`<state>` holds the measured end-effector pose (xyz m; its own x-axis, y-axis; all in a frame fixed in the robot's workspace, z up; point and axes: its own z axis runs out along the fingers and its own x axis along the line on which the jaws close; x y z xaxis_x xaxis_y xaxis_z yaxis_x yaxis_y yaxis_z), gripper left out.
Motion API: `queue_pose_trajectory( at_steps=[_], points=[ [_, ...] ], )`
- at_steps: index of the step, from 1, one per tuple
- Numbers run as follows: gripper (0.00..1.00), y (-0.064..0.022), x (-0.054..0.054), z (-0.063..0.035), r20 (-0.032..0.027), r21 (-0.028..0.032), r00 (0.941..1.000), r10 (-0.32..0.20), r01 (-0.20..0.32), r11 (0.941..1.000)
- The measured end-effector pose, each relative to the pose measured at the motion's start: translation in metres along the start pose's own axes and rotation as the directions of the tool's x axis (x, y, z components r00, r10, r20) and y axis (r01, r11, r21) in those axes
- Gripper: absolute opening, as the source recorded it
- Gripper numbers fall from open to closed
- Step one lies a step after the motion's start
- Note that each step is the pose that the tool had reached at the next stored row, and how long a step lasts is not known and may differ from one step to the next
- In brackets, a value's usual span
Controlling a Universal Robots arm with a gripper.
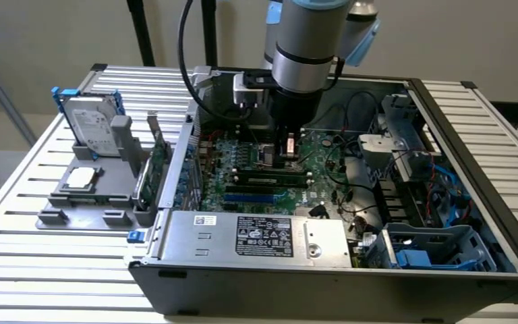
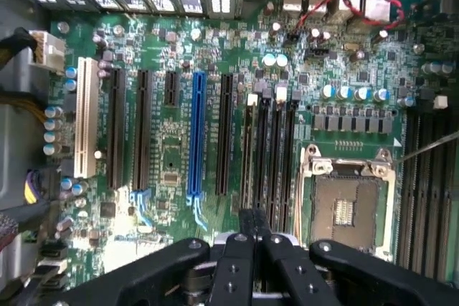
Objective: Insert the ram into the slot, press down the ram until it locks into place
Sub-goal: 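Press down the ram until it locks into place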
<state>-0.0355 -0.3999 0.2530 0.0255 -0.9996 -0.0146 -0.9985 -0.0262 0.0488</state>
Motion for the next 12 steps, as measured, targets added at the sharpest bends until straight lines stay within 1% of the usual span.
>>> queue_pose_trajectory(
  at_steps=[12],
  points=[
    [0.11, 0.0000, 0.0000, -0.0001, -0.0003, -0.0001, 1.0000, 0.000, 0.000, 1.0000]
  ],
)
